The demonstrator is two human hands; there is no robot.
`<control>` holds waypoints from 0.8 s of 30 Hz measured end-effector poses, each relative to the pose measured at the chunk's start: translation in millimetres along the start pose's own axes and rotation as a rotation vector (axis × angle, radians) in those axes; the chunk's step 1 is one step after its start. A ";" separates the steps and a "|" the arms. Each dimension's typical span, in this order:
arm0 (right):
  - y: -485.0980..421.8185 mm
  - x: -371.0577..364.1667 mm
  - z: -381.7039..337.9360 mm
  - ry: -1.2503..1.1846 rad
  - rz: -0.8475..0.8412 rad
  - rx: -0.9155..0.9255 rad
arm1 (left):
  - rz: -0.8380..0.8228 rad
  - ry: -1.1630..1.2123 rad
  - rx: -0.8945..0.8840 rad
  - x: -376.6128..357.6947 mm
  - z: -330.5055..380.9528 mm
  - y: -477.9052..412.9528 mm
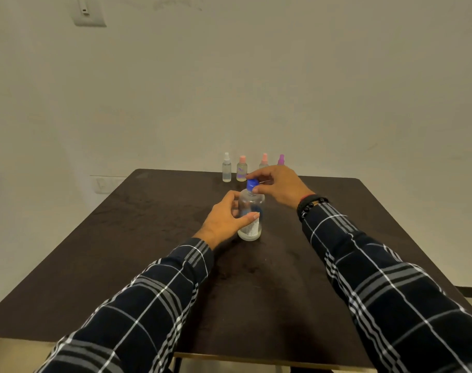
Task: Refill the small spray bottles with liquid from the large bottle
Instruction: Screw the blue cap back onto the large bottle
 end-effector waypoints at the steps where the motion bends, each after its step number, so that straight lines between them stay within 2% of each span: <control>1: -1.4 1.4 -2.4 0.044 -0.015 0.009 | 0.003 0.004 0.001 0.2 -0.3 0.0; 5: -4.1 3.0 -7.8 0.140 -0.053 0.009 | 0.004 0.010 0.006 0.6 -0.1 0.4; 10: -3.8 0.6 -11.5 0.226 0.024 -0.021 | 0.010 -0.027 0.000 1.4 -0.1 0.7; 19: -18.2 5.2 -25.7 0.341 -0.067 -0.107 | 0.009 -0.041 0.001 0.2 0.1 1.1; 24: -13.4 -0.8 -23.2 0.320 0.055 -0.207 | 0.030 -0.073 -0.018 1.3 -3.6 0.2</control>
Point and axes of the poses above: each hand's wrist, its own y-axis away from the middle knuckle, its own x-axis out of the back of the hand, z = x × y, the point moved 4 cm from there along -y, towards the middle knuckle, and after that the axes turned 9 degrees about y, right-handed, at the moved point
